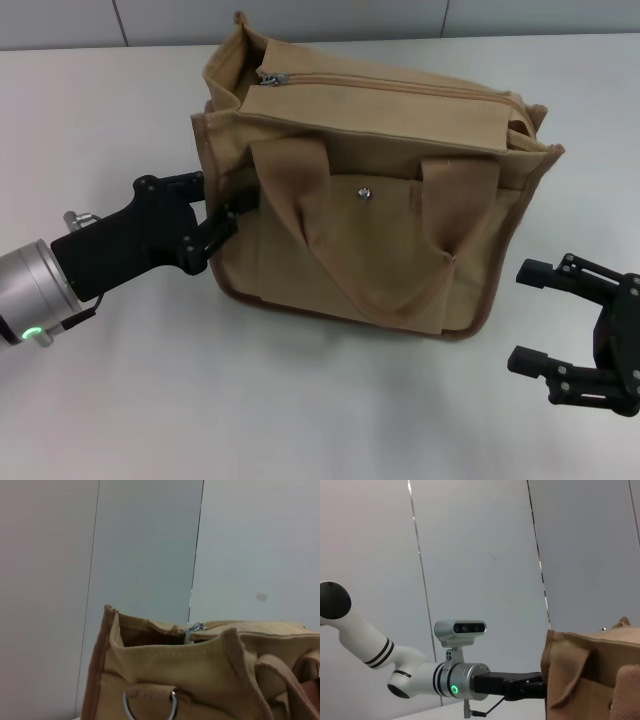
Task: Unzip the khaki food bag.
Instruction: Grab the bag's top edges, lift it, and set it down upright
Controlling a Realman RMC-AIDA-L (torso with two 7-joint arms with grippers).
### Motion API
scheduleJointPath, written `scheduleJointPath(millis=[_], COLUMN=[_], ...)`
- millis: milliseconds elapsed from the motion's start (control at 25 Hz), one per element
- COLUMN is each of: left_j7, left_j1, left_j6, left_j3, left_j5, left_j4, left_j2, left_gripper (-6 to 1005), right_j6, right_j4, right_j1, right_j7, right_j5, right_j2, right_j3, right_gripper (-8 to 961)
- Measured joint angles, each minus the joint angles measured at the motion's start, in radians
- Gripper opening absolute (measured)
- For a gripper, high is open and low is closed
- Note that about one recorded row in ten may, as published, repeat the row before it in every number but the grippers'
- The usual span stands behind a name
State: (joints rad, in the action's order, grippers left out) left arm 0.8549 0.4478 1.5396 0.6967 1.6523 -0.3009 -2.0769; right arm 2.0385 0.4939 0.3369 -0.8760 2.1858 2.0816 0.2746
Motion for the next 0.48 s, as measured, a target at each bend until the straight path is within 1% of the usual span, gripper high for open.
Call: scheduleJointPath(millis=[240, 280, 320, 480], left_j7=[0.013, 0.022, 0.04, 0.055], left_j1=[0.003, 0.003, 0.006, 0.019], left_j6=[0.003, 0.003, 0.008, 0.021], left_j3=[0.0, 0.0, 0.003, 0.004], left_j5=[-0.035, -0.047, -0.071, -0.084], left_j4=[0.002, 0.002, -0.004, -0.012], left_j2=[0.001, 0.002, 0.004, 0.007], left_gripper=[173, 154, 135, 60], right_j6=[0.013, 0.018, 0.028, 0.036], right_j4=[-0.002, -0.003, -0.017, -0.034], right_j1=[-0.004, -0.006, -0.013, -0.023], right_j7=[0.0, 0.0, 0.005, 0.01], right_j5=[-0.03, -0.04, -0.082, -0.141], right_j2=[0.001, 0.001, 0.001, 0.001], right_j3=[0.0, 0.0, 0.0, 0.0], right_gripper=[842, 842, 841, 841])
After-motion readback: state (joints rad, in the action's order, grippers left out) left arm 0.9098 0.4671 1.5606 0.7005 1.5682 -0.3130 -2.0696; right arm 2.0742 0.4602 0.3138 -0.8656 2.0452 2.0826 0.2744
